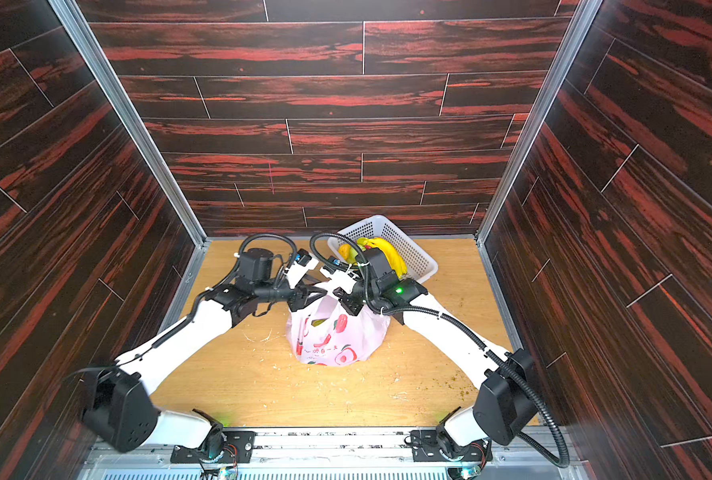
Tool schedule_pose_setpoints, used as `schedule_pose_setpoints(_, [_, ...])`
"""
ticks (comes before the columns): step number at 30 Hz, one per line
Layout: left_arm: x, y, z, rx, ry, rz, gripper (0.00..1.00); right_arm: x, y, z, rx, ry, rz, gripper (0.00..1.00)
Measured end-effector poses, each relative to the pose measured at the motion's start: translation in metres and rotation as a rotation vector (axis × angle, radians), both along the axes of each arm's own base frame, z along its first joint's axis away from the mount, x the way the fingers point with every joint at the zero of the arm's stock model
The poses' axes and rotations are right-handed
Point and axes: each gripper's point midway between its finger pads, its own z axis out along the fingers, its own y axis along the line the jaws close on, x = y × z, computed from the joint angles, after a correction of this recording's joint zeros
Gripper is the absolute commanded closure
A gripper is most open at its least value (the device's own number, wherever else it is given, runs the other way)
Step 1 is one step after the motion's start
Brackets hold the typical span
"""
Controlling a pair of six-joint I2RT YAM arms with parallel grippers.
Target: Place the fake fruits into the plastic bag and tie a complex knot
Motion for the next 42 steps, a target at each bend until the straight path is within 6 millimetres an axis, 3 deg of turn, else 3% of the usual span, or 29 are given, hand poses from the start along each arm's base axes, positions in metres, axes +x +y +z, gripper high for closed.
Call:
schedule_pose_setpoints(4, [-0.008, 0.006, -0.007, -0.004, 0.012, 0.009, 0.54, 0.002, -0.001, -0.003, -0.005, -0.008, -0.010, 1.00])
schedule_pose_setpoints(7, [-0.011, 0.006, -0.014, -0.006, 0.036, 0.007, 0.73, 0.004, -0.002, 0.000, -0.006, -0.024, -0.018, 1.00])
schedule_pose_setpoints(10, [-0.010, 0.006, -0.016, -0.001, 0.040, 0.013, 1.00, 0.004, -0.006, 0.003, -0.010, -0.044, -0.025, 1.00])
schedule_pose_setpoints(17, [-0.008, 0.009, -0.011, -0.012, 0.063, 0.057, 1.00, 0.001, -0.011, 0.001, -0.041, -0.077, -0.022, 1.00])
schedule_pose_setpoints(28, [-0.018, 0.006, 0.012, -0.096, 0.098, 0.066, 1.00, 0.013, -0.013, 0.008, -0.081, -0.176, -0.071, 1.00])
schedule_pose_setpoints(33, [-0.020, 0.001, 0.022, -0.150, 0.113, 0.045, 1.00, 0.019, -0.010, 0.009, -0.027, -0.177, -0.113, 1.00])
schedule_pose_setpoints(42, [-0.020, 0.001, 0.021, -0.176, 0.140, 0.047, 1.00, 0.024, -0.002, 0.009, 0.114, -0.139, -0.171, 1.00])
